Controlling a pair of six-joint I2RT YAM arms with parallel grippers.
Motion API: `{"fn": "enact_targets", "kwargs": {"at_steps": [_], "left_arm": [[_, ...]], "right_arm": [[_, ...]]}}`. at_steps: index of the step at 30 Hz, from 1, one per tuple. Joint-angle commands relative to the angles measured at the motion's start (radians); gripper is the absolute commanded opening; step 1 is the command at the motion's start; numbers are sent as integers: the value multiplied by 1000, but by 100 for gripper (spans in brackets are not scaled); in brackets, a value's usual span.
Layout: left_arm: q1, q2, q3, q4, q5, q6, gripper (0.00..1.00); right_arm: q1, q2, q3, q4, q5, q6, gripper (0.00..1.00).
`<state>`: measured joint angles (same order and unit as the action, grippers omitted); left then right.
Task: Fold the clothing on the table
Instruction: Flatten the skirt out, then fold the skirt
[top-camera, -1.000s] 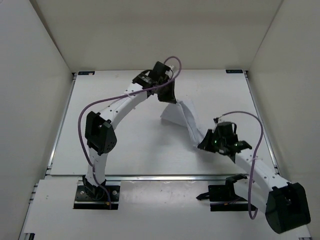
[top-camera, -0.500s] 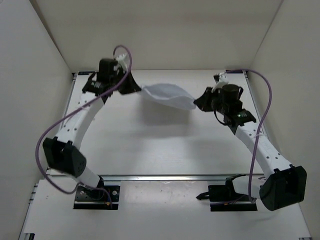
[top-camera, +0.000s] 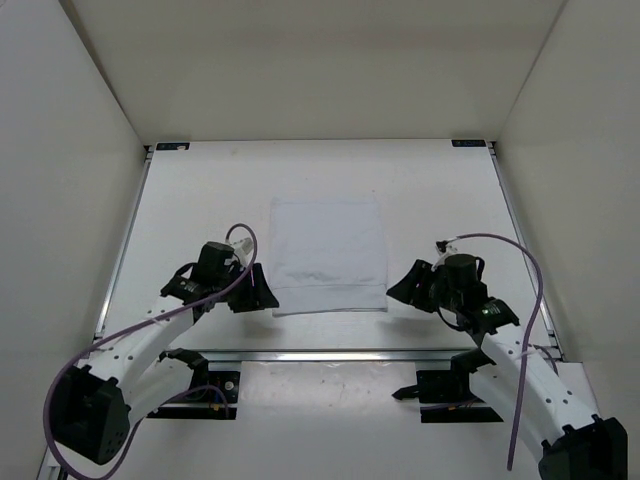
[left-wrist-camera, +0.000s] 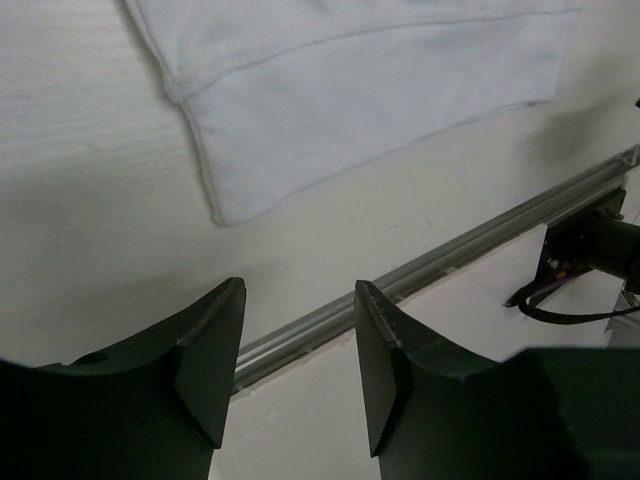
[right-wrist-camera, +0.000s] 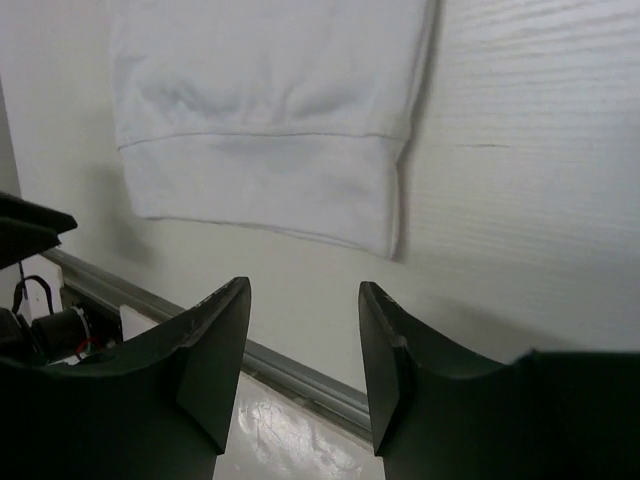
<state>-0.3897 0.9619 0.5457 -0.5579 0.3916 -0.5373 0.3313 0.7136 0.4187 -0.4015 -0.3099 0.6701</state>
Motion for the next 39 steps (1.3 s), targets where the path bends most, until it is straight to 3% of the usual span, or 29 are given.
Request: {"fn": "enact_targets", "kwargs": {"at_steps": [1, 10, 15, 16, 18, 20, 22, 26, 30, 35, 39], "left_arm": [[-63, -5, -47, 104, -34, -78, 58], [-127, 149, -27, 167, -258, -121, 56], [-143, 314, -9, 240, -278, -125, 51], [-147, 337, -4, 259, -280, -125, 44], [-146, 400, 14, 286, -258, -115, 29], [-135, 422, 28, 322, -223, -122, 1], [-126, 416, 57, 300, -211, -121, 0], [-110, 344, 85, 195, -206, -57, 0], [-113, 207, -10, 121, -114, -42, 0], [-187, -52, -153, 43, -99, -141, 0], [-135, -164, -205, 44, -28, -205, 0]], "right_arm": [[-24, -12, -72, -10, -15, 135, 45], [92, 300, 1, 96, 75, 111, 46], [124, 477, 75, 147, 94, 94, 42], [136, 509, 92, 157, 100, 83, 39], [135, 559, 129, 158, 117, 56, 17], [129, 608, 182, 150, 124, 26, 0], [121, 615, 224, 107, 143, -16, 0], [115, 540, 238, -2, 134, -17, 0], [176, 384, 190, -144, 106, -3, 1], [239, 149, 45, -232, 28, 124, 0], [210, 69, 8, -208, -81, 151, 0]]}}
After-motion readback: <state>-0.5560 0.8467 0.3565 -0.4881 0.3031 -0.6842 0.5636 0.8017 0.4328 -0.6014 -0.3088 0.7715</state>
